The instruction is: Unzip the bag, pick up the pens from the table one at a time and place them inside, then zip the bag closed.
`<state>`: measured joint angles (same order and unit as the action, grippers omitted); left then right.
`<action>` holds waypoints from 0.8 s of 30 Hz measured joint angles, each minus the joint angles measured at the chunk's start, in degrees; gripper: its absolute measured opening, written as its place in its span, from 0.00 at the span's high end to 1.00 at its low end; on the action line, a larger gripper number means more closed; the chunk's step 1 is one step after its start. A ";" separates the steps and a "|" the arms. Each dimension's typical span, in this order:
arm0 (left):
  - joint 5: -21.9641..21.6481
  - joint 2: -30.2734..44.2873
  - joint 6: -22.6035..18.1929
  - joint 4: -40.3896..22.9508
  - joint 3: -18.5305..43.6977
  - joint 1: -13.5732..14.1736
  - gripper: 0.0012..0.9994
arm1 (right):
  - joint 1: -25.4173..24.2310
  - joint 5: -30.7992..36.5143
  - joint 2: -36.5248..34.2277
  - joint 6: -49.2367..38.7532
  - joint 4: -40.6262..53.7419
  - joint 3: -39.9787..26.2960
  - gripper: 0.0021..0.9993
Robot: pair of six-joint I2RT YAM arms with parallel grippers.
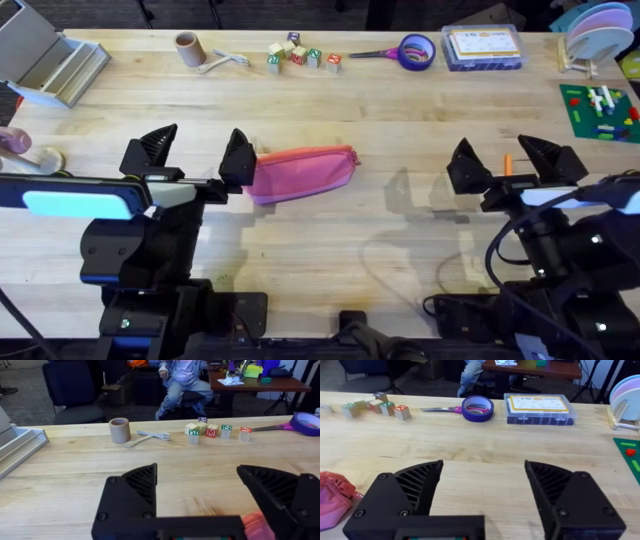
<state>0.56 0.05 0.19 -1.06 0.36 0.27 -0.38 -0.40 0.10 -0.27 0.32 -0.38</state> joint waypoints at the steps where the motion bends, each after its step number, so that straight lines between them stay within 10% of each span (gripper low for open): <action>1: 0.00 0.00 0.00 -0.01 0.00 0.02 0.01 | 0.00 0.00 0.00 0.00 0.00 0.00 0.00; 24: 1.90 0.00 -1.50 -5.68 4.08 0.02 0.01 | 0.00 -0.50 -1.10 0.00 5.09 -4.54 0.00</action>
<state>2.46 0.05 -1.32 -6.74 4.44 0.30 -0.38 -0.91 -1.00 -0.27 5.41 -4.92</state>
